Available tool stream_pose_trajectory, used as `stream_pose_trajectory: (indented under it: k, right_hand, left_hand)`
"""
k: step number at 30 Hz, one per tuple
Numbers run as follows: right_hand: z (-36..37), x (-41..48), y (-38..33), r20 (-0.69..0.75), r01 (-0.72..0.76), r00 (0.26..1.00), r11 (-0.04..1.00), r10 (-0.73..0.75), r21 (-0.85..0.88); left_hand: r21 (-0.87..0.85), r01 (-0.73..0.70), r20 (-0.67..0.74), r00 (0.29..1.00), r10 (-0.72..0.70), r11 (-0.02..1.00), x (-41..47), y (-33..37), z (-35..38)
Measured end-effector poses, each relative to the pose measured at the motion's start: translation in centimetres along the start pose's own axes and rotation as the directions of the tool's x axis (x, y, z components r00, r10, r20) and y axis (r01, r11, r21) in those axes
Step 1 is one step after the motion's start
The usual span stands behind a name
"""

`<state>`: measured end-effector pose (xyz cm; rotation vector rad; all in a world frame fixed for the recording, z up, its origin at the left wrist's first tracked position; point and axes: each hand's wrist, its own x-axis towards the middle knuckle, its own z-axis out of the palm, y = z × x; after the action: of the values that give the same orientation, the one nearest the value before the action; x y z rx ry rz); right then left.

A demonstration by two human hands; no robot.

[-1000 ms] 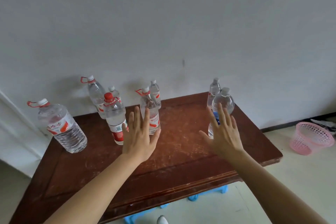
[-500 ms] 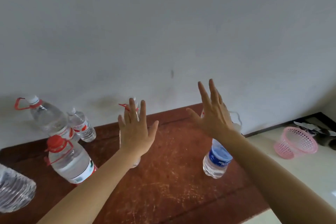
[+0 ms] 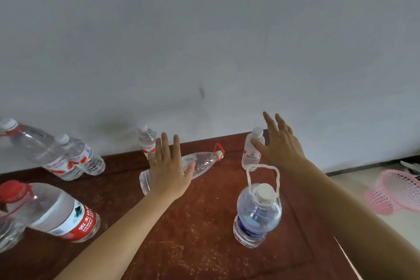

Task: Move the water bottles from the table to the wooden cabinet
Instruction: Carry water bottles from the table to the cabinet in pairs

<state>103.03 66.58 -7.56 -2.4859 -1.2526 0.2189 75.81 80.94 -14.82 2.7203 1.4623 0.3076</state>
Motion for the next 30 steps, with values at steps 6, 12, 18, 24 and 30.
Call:
stream_pose_trajectory:
  k: [6,12,18,24,30]
  right_hand:
    - [3.5,1.9,5.1,0.146,0.014,0.988,0.977,-0.046,0.214]
    - [8.1,3.2,7.2,0.241,-0.080,0.970,0.901,-0.028,0.427]
    - [11.5,4.2,6.0,0.112,-0.008,0.992,0.835,-0.064,0.550]
    - [13.8,3.9,4.7,0.075,0.088,0.987,0.874,-0.141,0.478]
    - [16.1,3.4,3.6,0.013,0.237,0.965,0.892,-0.262,0.385]
  left_hand:
    - [0.001,0.085,0.069,0.994,-0.085,0.996,-0.5,5.1,1.5]
    - [-0.071,0.296,0.155,0.947,-0.283,0.953,-2.6,6.7,3.1]
    - [-0.213,0.498,0.123,0.867,-0.482,0.841,-0.9,2.6,2.9]
    - [-0.467,0.669,0.137,0.701,-0.700,0.578,4.7,-2.8,4.0]
    - [-0.709,0.623,0.130,0.577,-0.807,0.331,8.5,-6.4,8.1]
